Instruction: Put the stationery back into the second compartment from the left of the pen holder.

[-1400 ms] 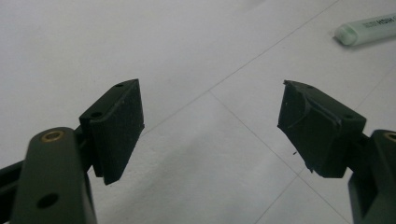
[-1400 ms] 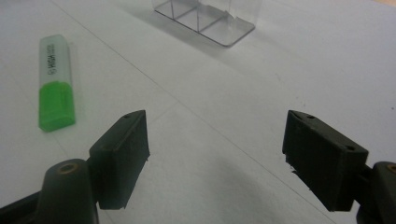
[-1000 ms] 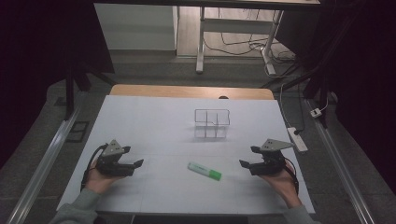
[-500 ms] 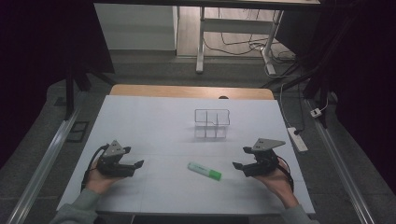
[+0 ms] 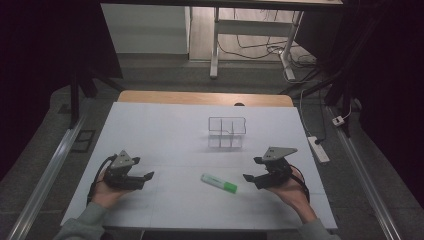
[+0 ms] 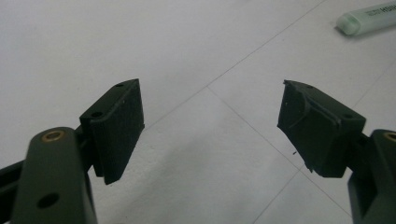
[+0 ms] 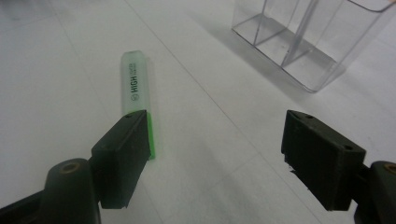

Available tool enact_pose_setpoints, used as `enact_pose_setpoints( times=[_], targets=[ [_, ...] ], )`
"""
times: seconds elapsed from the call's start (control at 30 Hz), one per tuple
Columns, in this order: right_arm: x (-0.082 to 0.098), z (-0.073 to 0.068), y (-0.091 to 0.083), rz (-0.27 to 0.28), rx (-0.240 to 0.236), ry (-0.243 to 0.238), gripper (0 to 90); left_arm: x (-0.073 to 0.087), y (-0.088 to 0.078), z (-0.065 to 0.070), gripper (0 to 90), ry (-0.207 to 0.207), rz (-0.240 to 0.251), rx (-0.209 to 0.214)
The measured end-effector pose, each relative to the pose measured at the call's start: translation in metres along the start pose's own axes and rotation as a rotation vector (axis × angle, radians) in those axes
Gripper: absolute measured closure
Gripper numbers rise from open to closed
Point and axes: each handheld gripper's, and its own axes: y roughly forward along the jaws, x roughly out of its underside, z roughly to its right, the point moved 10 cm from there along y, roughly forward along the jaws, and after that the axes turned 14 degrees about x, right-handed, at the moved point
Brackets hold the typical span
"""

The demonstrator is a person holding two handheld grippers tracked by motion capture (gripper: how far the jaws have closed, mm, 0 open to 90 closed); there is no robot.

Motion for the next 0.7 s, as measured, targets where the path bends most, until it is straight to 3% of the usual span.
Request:
enact_pose_setpoints(
  times=[0.7],
  targets=[
    [-0.013,-0.032,0.017,-0.079,-0.075,-0.086,23.5,0.001,-0.001,0.0,22.4,0.009,-0.003,-0.005]
  ],
)
